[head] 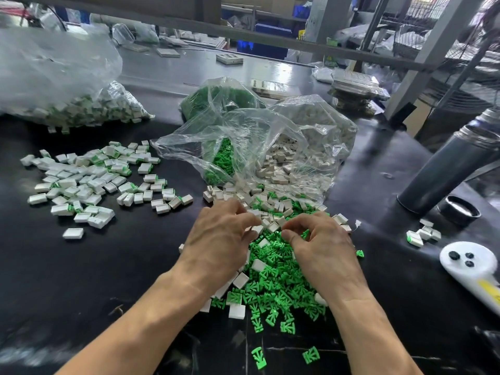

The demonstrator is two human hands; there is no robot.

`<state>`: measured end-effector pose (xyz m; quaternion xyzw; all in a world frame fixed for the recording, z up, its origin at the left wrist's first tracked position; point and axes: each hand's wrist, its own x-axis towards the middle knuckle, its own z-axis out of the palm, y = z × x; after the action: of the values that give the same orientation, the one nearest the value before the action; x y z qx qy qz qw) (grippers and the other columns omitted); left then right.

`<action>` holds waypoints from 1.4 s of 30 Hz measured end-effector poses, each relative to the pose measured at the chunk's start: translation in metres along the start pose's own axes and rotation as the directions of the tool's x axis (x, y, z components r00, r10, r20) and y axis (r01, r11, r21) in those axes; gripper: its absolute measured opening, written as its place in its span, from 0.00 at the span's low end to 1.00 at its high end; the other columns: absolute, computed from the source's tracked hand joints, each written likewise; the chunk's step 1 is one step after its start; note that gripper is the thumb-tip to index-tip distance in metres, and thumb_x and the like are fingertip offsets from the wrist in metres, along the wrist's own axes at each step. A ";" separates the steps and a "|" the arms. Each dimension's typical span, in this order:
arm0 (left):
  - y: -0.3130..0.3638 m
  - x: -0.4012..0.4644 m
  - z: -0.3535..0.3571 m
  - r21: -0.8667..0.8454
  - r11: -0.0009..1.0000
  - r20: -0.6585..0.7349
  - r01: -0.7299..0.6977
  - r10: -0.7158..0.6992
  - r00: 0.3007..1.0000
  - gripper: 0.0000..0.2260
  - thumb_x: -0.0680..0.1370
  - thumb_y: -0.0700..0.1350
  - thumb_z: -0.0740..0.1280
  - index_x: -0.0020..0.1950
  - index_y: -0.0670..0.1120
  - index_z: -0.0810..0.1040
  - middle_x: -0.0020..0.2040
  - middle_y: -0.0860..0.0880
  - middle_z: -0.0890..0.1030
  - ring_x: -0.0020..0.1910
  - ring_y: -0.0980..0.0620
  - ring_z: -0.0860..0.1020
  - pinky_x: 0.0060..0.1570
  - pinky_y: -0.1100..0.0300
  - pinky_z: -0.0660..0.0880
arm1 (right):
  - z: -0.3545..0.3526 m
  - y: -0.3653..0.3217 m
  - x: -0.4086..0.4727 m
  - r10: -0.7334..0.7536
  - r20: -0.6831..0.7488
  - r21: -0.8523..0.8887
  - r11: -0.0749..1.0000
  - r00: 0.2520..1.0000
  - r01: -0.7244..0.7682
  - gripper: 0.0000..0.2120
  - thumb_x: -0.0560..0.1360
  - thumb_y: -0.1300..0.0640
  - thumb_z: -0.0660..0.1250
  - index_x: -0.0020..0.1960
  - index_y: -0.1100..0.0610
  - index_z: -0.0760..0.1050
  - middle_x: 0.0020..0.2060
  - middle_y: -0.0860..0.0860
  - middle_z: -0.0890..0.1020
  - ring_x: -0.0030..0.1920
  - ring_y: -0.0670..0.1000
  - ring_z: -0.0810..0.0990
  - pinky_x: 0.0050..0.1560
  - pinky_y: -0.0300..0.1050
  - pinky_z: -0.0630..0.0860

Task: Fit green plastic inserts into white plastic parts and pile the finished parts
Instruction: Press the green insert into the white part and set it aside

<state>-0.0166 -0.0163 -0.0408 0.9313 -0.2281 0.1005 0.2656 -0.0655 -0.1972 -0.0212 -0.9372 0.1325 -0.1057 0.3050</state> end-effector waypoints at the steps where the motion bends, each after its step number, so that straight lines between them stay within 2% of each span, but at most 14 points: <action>1: 0.000 0.001 0.002 0.035 0.999 -0.001 -0.016 0.017 1.000 0.12 0.81 0.53 0.68 0.65 0.60 0.81 0.57 0.56 0.76 0.57 0.54 0.73 0.59 0.58 0.67 | 0.000 -0.001 0.000 0.002 0.024 -0.017 1.000 1.000 -0.001 0.03 0.78 0.46 0.73 0.51 0.42 0.84 0.51 0.40 0.77 0.55 0.45 0.76 0.60 0.47 0.73; 3: -0.001 0.003 0.005 0.070 0.997 -0.003 -0.021 0.021 1.000 0.12 0.82 0.51 0.66 0.65 0.59 0.81 0.58 0.55 0.76 0.58 0.53 0.73 0.58 0.57 0.65 | 0.000 -0.001 -0.001 0.003 0.055 -0.040 0.999 0.998 -0.001 0.04 0.78 0.45 0.73 0.52 0.41 0.83 0.52 0.40 0.76 0.58 0.46 0.74 0.63 0.48 0.73; 5: -0.004 0.004 0.006 0.082 0.997 -0.022 -0.016 0.018 1.000 0.12 0.82 0.51 0.68 0.65 0.60 0.81 0.59 0.54 0.76 0.60 0.53 0.73 0.60 0.56 0.65 | 0.001 -0.002 -0.001 -0.006 0.054 -0.050 0.999 0.999 0.009 0.05 0.77 0.43 0.73 0.52 0.39 0.82 0.51 0.40 0.75 0.58 0.45 0.73 0.61 0.45 0.70; 8: -0.004 0.007 0.008 0.082 0.996 -0.035 -0.017 0.020 0.999 0.12 0.80 0.55 0.69 0.63 0.61 0.82 0.61 0.54 0.76 0.61 0.51 0.73 0.62 0.55 0.65 | 0.002 -0.004 0.000 -0.021 0.062 -0.069 0.997 0.998 0.025 0.06 0.76 0.41 0.73 0.53 0.38 0.82 0.49 0.38 0.73 0.57 0.45 0.72 0.60 0.44 0.69; 12: -0.004 0.009 0.010 0.087 0.996 0.005 -0.025 0.025 1.000 0.08 0.80 0.57 0.69 0.58 0.61 0.83 0.60 0.55 0.75 0.60 0.53 0.72 0.58 0.59 0.62 | 0.005 -0.005 -0.002 0.007 0.142 -0.152 0.988 0.990 0.015 0.11 0.74 0.39 0.74 0.55 0.37 0.80 0.51 0.39 0.71 0.59 0.45 0.69 0.64 0.45 0.67; 16: -0.005 0.010 0.009 0.045 0.999 -0.002 -0.008 0.008 1.000 0.06 0.76 0.56 0.73 0.51 0.59 0.83 0.60 0.56 0.76 0.62 0.54 0.71 0.58 0.61 0.58 | 0.008 -0.006 -0.001 0.005 0.118 -0.168 0.986 0.993 0.015 0.09 0.75 0.40 0.73 0.54 0.39 0.81 0.49 0.41 0.71 0.58 0.47 0.70 0.62 0.46 0.68; 22: -0.006 0.008 0.007 0.037 0.999 0.005 -0.033 0.033 0.999 0.09 0.78 0.59 0.69 0.52 0.56 0.81 0.60 0.58 0.75 0.62 0.56 0.70 0.62 0.60 0.60 | 0.012 -0.006 -0.002 -0.043 0.061 -0.148 0.988 0.997 0.052 0.07 0.79 0.41 0.69 0.54 0.42 0.82 0.48 0.41 0.71 0.56 0.47 0.72 0.57 0.43 0.67; 28: -0.004 0.007 0.004 0.040 0.998 -0.042 -0.041 0.042 0.998 0.09 0.78 0.58 0.67 0.51 0.55 0.82 0.57 0.57 0.77 0.60 0.55 0.72 0.61 0.59 0.64 | 0.012 -0.009 -0.005 -0.073 -0.123 0.152 0.984 0.990 0.092 0.07 0.80 0.47 0.70 0.54 0.48 0.84 0.45 0.41 0.82 0.45 0.43 0.79 0.50 0.44 0.78; 31: -0.003 0.007 0.006 0.043 0.998 -0.008 -0.042 0.042 0.999 0.12 0.78 0.60 0.68 0.57 0.57 0.83 0.60 0.57 0.76 0.62 0.55 0.71 0.63 0.57 0.63 | 0.014 -0.009 -0.005 -0.036 -0.164 0.267 0.960 0.986 0.080 0.06 0.80 0.47 0.71 0.52 0.47 0.84 0.40 0.41 0.83 0.40 0.39 0.80 0.42 0.34 0.75; 33: -0.003 0.008 0.006 0.062 0.997 0.030 -0.045 0.043 0.999 0.13 0.77 0.62 0.69 0.57 0.59 0.84 0.62 0.58 0.76 0.63 0.55 0.70 0.64 0.57 0.61 | 0.015 -0.008 -0.004 -0.009 -0.189 0.336 0.939 0.982 0.073 0.04 0.80 0.48 0.71 0.50 0.46 0.84 0.37 0.40 0.83 0.39 0.38 0.80 0.37 0.28 0.71; 37: -0.003 0.007 0.006 0.065 0.997 0.045 -0.048 0.045 0.998 0.11 0.76 0.61 0.71 0.55 0.60 0.85 0.64 0.59 0.76 0.65 0.55 0.68 0.64 0.57 0.59 | 0.018 -0.005 -0.002 0.054 -0.171 0.495 0.868 0.984 0.038 0.02 0.79 0.51 0.72 0.49 0.46 0.84 0.39 0.38 0.85 0.40 0.38 0.82 0.39 0.28 0.74; 40: 0.000 0.005 0.007 0.061 0.996 0.022 -0.066 0.065 0.998 0.10 0.78 0.59 0.69 0.55 0.58 0.85 0.62 0.59 0.76 0.65 0.55 0.69 0.62 0.59 0.59 | 0.021 -0.004 0.000 0.081 -0.135 0.575 0.818 0.988 0.011 0.04 0.79 0.55 0.73 0.50 0.46 0.84 0.39 0.39 0.85 0.38 0.39 0.81 0.38 0.31 0.74; 42: 0.002 0.003 0.004 -0.010 0.998 -0.029 -0.054 0.054 0.998 0.08 0.79 0.56 0.69 0.56 0.57 0.84 0.59 0.58 0.78 0.62 0.56 0.72 0.60 0.61 0.60 | 0.021 -0.005 0.000 0.081 -0.111 0.620 0.785 0.991 0.005 0.05 0.78 0.57 0.73 0.50 0.46 0.84 0.37 0.40 0.85 0.36 0.39 0.81 0.39 0.34 0.74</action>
<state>-0.0150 -0.0216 -0.0425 0.9217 -0.2499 0.1198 0.2712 -0.0590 -0.1821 -0.0350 -0.7738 0.1291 -0.1984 0.5876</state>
